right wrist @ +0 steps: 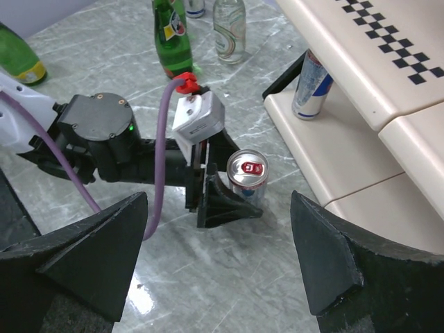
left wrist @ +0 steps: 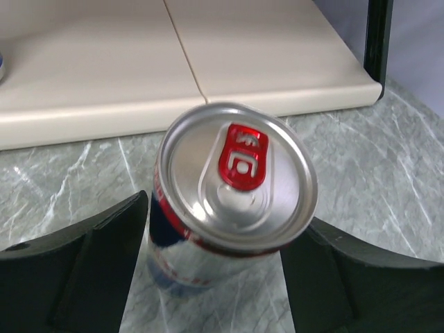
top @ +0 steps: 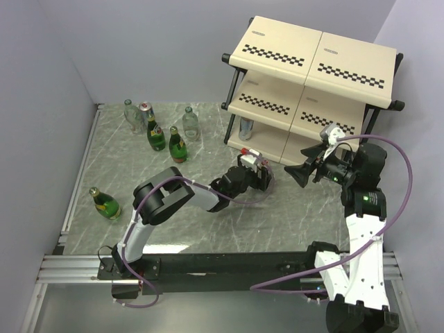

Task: Place and organize the beverage onto the shelf
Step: Place the drink on the shelf.

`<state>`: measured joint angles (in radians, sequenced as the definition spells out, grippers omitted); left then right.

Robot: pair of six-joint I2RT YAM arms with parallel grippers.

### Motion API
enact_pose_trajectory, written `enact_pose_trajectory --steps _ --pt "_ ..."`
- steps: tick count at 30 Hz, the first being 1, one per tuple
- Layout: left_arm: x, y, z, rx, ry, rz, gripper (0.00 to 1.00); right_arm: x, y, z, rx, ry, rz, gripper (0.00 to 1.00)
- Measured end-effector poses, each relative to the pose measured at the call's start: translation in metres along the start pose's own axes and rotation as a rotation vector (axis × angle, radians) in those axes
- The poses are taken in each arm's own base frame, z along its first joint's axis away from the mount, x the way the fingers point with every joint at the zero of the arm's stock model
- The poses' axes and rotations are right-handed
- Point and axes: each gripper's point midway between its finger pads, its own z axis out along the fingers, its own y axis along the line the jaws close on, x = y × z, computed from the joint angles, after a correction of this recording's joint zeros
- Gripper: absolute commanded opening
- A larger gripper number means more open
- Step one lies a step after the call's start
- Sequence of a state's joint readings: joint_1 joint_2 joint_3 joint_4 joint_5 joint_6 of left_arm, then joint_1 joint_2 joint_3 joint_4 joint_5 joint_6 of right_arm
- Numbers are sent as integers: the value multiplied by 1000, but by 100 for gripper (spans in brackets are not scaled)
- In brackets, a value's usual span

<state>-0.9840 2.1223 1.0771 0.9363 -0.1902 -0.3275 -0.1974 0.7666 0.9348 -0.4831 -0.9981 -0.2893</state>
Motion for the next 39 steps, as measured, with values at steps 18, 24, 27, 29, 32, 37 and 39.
enact_pose_trajectory --steps 18,24,27,29,32,37,39 --pt "-7 3 9 -28 13 20 0 1 0 -5 -16 -8 19 89" --pt "-10 4 11 -41 5 22 0 1 -1 -7 -15 -11 23 89" --pt "-21 2 16 -47 -13 19 0 2 -2 -9 -13 -11 30 89" --pt "-37 -3 23 -45 -48 12 0 2 -2 -10 -11 -13 33 89" --pt "-65 -8 33 -36 -107 -2 0 2 -3 -13 -7 -16 36 89" --pt "-95 -7 46 -36 -172 -15 0 1 -2 -16 -10 -24 40 89" --pt "-95 0 51 -46 -176 -13 0 1 -2 -17 -9 -26 44 89"
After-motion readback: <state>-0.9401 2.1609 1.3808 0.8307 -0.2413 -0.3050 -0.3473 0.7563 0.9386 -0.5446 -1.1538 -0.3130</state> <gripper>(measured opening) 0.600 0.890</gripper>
